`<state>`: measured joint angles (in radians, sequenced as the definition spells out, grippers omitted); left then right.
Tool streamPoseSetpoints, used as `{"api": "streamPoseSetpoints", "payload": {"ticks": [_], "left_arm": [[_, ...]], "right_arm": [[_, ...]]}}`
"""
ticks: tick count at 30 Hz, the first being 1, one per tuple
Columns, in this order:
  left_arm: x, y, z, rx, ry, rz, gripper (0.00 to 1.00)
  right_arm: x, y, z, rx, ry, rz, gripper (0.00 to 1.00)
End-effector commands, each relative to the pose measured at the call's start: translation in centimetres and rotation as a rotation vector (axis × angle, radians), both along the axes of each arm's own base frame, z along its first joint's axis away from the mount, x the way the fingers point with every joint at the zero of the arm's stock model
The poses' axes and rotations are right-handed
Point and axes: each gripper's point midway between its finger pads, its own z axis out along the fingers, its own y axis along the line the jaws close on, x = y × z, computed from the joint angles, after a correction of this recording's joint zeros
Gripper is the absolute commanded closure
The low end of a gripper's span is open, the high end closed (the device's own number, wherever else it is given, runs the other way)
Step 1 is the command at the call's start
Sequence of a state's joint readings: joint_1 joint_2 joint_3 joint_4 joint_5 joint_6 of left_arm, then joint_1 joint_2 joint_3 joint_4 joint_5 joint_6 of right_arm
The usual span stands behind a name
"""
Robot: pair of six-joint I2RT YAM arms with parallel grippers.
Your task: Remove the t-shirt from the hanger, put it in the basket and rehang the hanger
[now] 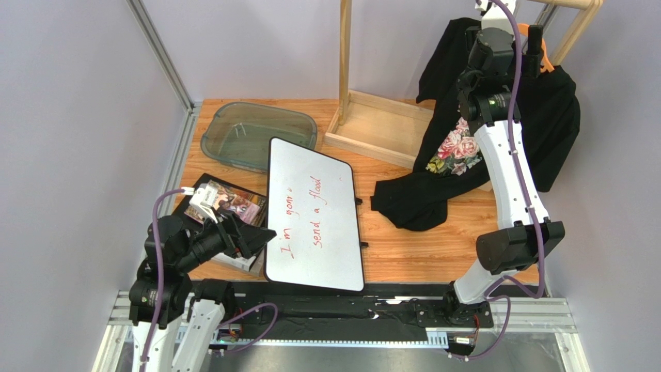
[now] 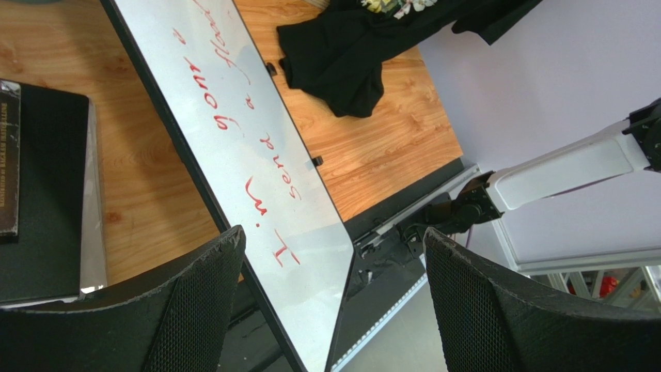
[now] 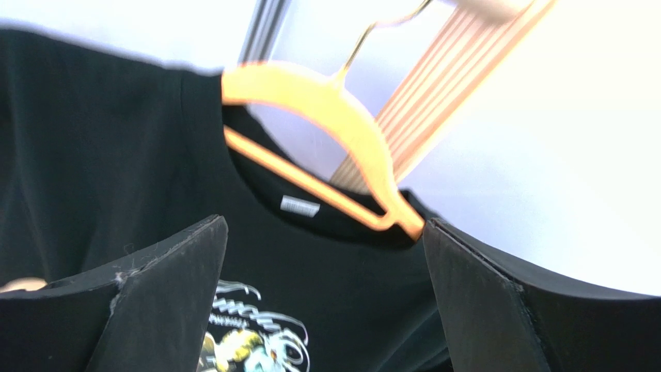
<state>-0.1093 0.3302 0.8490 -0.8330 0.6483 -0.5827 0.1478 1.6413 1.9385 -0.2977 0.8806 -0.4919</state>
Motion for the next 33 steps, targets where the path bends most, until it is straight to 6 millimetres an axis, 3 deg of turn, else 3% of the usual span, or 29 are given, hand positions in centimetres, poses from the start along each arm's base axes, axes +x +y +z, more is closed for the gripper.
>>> {"api": "streamPoseSetpoints", "payload": {"ticks": [1, 5, 10, 15, 16, 18, 23, 26, 33], "left_arm": [[0.4, -0.3, -0.6, -0.023, 0.031, -0.005, 0.11], [1.6, 0.3, -1.1, -0.001, 0.058, 0.046, 0.12], [1.4, -0.1, 0.0, -0.058, 0.061, 0.050, 0.17], [1.2, -0.3, 1.1, -0.083, 0.060, 0.042, 0.18], [1.3, -0.2, 1.2, -0.079, 0.057, 0.052, 0.17], [1.7, -0.1, 1.1, -0.075, 0.066, 0.058, 0.17], [2.2, -0.5, 1.4, -0.071, 0.088, 0.033, 0.19], [2.3, -0.4, 1.9, -0.069, 0.075, 0.036, 0.20], [2.1, -0.4, 1.6, -0.079, 0.092, 0.043, 0.20]], "right_arm": [[0.2, -0.3, 2.9, -0.006, -0.090, 0.021, 0.00], [-0.9, -1.3, 4.1, 0.035, -0.154, 0.019, 0.00], [-0.8, -2.3, 4.3, 0.070, -0.194, 0.057, 0.00], [1.0, -3.4, 4.2, 0.065, -0.183, 0.075, 0.00], [0.9, -4.9, 4.1, 0.067, -0.184, 0.052, 0.00], [1.5, -5.4, 3.7, 0.084, -0.188, 0.073, 0.00], [3.4, -4.1, 3.3, 0.083, -0.185, 0.203, 0.10], [4.6, -3.7, 2.5, 0.085, -0.171, 0.246, 0.11], [6.0, -4.7, 0.9, 0.111, -0.144, 0.259, 0.13]]}}
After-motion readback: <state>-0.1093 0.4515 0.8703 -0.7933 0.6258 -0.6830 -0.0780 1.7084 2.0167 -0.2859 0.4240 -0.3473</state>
